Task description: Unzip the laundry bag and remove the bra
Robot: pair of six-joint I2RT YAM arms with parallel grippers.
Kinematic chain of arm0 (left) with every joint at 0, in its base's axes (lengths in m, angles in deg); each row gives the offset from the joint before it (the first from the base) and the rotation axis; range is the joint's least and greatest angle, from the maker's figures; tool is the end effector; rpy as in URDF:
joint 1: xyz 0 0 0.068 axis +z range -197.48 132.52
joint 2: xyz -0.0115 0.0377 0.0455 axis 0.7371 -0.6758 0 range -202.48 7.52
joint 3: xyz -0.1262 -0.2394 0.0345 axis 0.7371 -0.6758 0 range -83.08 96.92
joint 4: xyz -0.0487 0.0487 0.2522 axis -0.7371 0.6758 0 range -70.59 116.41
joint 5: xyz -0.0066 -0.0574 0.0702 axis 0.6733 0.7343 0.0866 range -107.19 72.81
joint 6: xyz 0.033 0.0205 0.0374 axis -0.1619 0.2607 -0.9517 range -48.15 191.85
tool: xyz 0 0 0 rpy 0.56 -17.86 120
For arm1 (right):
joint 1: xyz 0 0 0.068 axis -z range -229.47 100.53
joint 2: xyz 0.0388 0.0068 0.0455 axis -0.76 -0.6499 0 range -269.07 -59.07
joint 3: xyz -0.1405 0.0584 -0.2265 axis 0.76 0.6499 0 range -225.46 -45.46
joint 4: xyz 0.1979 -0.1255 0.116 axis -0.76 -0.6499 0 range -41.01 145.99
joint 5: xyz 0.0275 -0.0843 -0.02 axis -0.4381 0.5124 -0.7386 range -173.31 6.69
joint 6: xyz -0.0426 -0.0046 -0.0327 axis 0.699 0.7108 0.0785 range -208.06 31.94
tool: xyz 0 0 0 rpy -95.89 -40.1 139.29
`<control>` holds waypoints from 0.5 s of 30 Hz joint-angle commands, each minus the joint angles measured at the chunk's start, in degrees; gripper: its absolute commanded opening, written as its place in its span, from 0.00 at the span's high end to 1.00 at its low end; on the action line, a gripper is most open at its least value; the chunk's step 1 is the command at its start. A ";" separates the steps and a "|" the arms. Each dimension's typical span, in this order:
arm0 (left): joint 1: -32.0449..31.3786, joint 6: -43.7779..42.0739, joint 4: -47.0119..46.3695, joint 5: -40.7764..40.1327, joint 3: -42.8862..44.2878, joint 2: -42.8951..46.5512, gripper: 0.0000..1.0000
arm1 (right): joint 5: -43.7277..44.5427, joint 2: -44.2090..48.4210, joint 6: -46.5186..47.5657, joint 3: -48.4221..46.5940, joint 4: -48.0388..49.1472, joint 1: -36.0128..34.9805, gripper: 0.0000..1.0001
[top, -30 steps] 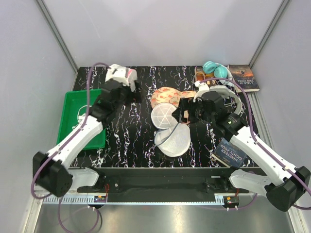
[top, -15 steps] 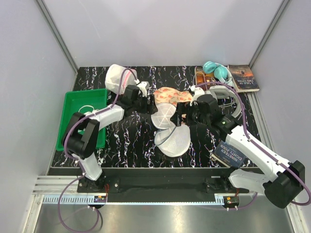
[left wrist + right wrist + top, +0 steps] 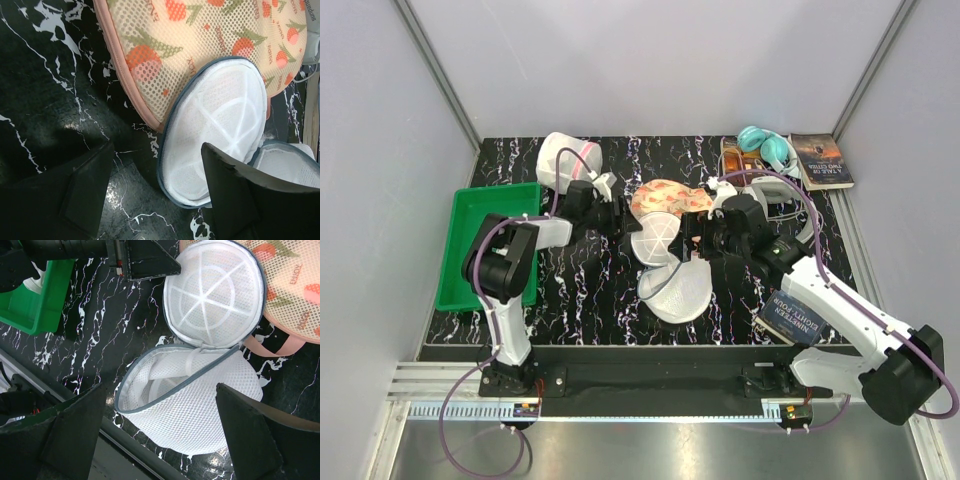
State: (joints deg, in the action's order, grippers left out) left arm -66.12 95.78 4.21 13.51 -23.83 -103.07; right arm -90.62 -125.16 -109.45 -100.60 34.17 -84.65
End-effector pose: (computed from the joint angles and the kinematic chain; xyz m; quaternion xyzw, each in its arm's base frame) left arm 0.3706 -0.1440 0.1451 0.0801 0.8644 -0.3784 0.3213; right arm 0.2073 0.1518 0.3081 -0.1354 0.8661 0.2757 0.3944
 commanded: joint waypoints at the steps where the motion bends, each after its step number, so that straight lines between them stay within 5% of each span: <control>1: 0.00 1.73 -5.97 1.99 0.44 -1.56 0.25 | -1.65 0.08 -0.06 -1.38 2.40 0.37 0.02; 4: 0.00 5.24 -11.59 5.07 -0.97 -2.70 0.27 | -1.83 -0.45 0.03 -1.47 2.40 0.37 0.02; 7: -0.09 8.40 -16.08 7.96 -1.67 -4.11 0.39 | -2.09 -0.71 -0.15 -1.47 2.31 0.37 0.02; 15: 0.00 12.29 -23.56 12.19 -2.64 -4.20 1.00 | -2.27 -0.19 -0.32 -1.11 2.31 0.37 0.02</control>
State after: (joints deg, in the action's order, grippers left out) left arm -66.12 106.49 -11.61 21.90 -26.48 -107.99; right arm -91.98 -125.79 -109.47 -100.60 34.28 -84.65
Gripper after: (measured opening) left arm 0.126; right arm 0.976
